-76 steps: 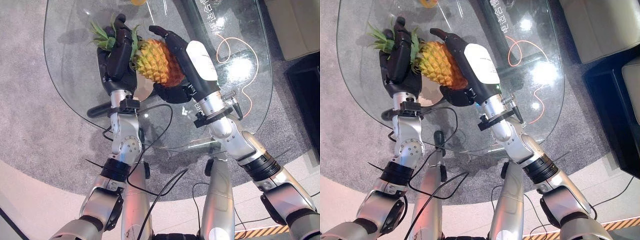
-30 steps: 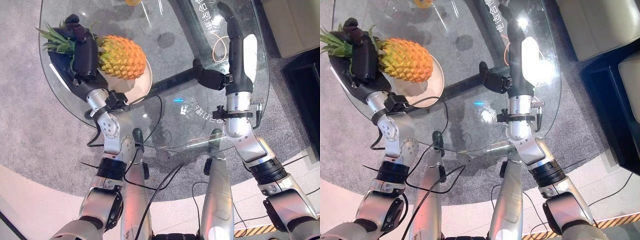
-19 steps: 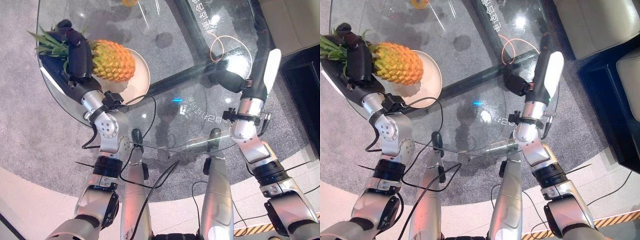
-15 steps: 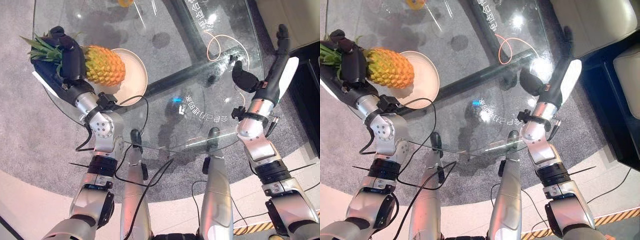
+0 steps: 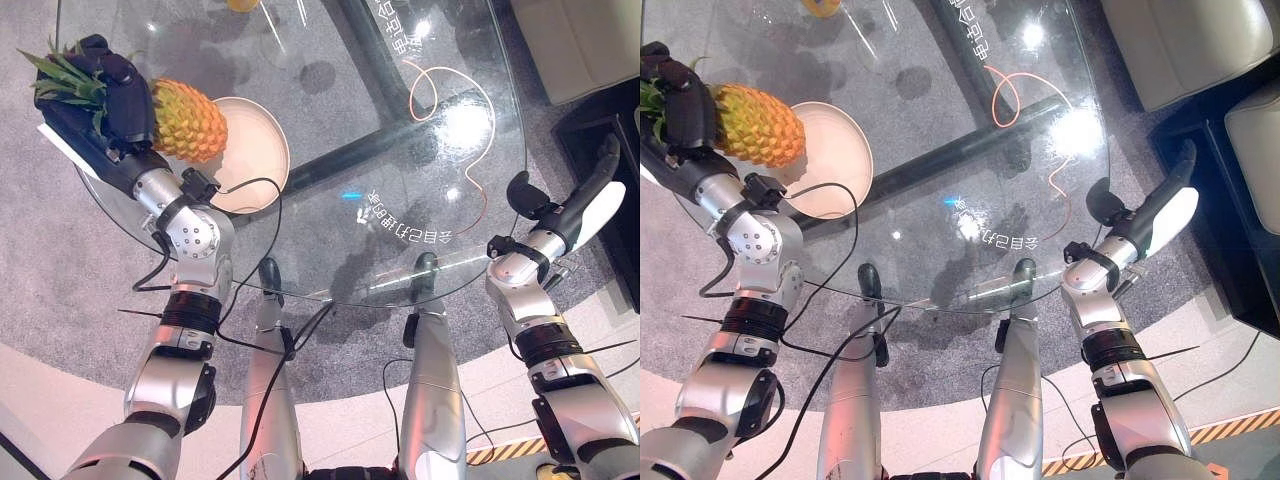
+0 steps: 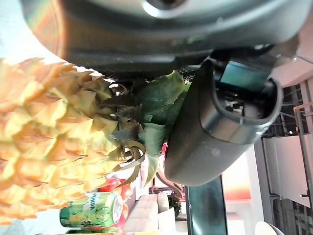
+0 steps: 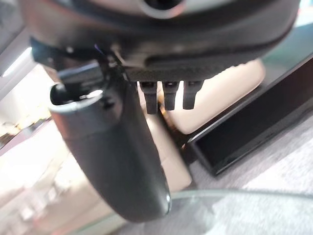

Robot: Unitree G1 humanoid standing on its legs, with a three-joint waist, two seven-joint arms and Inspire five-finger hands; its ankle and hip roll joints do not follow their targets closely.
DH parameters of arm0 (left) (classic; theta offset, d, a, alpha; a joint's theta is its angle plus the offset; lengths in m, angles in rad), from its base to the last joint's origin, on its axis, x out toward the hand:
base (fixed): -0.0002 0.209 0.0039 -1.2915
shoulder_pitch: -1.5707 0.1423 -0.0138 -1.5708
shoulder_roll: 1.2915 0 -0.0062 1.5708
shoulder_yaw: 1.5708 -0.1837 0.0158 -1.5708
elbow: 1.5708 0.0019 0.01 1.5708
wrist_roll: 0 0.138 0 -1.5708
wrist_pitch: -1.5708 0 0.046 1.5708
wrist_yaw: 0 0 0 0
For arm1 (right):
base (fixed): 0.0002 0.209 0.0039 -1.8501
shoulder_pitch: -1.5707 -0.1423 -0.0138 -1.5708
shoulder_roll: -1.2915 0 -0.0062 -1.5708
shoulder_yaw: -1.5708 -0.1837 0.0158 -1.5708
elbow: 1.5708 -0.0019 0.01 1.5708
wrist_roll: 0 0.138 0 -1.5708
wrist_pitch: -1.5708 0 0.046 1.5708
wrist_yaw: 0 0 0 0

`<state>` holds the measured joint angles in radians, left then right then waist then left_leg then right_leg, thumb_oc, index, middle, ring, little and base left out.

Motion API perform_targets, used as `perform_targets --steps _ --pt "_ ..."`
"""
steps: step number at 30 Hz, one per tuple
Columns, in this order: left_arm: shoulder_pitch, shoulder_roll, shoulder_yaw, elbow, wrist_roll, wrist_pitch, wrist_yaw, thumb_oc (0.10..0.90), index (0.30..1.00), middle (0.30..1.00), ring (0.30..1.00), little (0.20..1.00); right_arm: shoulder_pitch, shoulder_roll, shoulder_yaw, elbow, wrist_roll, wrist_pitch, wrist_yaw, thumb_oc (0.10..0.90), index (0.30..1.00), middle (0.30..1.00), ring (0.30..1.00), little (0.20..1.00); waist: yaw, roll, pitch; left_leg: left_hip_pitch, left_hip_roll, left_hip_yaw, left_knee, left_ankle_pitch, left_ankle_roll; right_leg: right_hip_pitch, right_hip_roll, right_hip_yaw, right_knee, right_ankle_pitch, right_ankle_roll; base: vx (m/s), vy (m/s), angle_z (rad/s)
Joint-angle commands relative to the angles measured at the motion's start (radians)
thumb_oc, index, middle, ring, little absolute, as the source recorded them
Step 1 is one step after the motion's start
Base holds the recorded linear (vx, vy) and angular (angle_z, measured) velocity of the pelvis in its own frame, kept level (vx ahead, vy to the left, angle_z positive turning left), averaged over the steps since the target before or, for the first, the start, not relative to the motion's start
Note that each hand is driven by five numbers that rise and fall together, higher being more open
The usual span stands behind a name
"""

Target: Pick up the fruit to the plate

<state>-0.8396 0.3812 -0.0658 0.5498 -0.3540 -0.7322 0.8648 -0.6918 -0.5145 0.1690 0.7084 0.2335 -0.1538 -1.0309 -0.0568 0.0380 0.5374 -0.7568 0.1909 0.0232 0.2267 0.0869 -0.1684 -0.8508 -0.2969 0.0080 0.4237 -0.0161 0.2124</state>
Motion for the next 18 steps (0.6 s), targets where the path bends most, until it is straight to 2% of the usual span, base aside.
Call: perform_targets --steps 1,6,12,18 --pt "-0.158 0.130 0.010 -0.004 0.094 -0.138 0.027 0.100 0.300 0.300 0.300 0.200 -0.047 -0.077 -0.065 0.064 0.077 -0.084 -0.101 0.800 0.900 0.900 0.900 0.900 0.021 -0.017 -0.017 -0.022 0.004 0.039 0.058 -0.044 0.027 0.036 0.013 -0.101 -0.056 0.035 -0.053 0.00 0.000 0.00" --pt "-0.200 0.161 -0.025 0.044 0.097 -0.119 0.035 0.100 0.300 0.300 0.300 0.200 -0.060 -0.086 -0.095 0.250 0.190 -0.097 -0.063 0.800 0.900 0.900 0.900 0.900 0.025 -0.016 -0.017 -0.028 0.006 0.035 0.069 -0.051 0.029 0.037 0.014 -0.106 -0.053 0.031 -0.056 0.00 -0.014 -0.02" --pt "-0.240 0.175 -0.064 0.089 0.095 -0.101 0.033 0.100 0.300 0.300 0.300 0.200 -0.075 -0.089 -0.102 0.396 0.220 -0.081 -0.023 0.800 0.900 0.900 0.900 0.900 0.030 -0.015 -0.017 -0.039 0.004 0.026 0.078 -0.056 0.035 0.033 0.017 -0.111 -0.050 0.028 -0.058 0.00 -0.011 0.00" --pt "-0.269 0.179 -0.100 0.145 0.076 -0.082 0.005 0.100 0.300 0.300 0.300 0.200 -0.085 -0.088 -0.092 0.533 0.236 -0.016 0.062 0.800 0.900 0.900 0.900 0.900 0.032 -0.014 -0.017 -0.037 0.004 0.023 0.083 -0.060 0.040 0.037 0.019 -0.115 -0.048 0.025 -0.060 0.00 0.000 0.00"
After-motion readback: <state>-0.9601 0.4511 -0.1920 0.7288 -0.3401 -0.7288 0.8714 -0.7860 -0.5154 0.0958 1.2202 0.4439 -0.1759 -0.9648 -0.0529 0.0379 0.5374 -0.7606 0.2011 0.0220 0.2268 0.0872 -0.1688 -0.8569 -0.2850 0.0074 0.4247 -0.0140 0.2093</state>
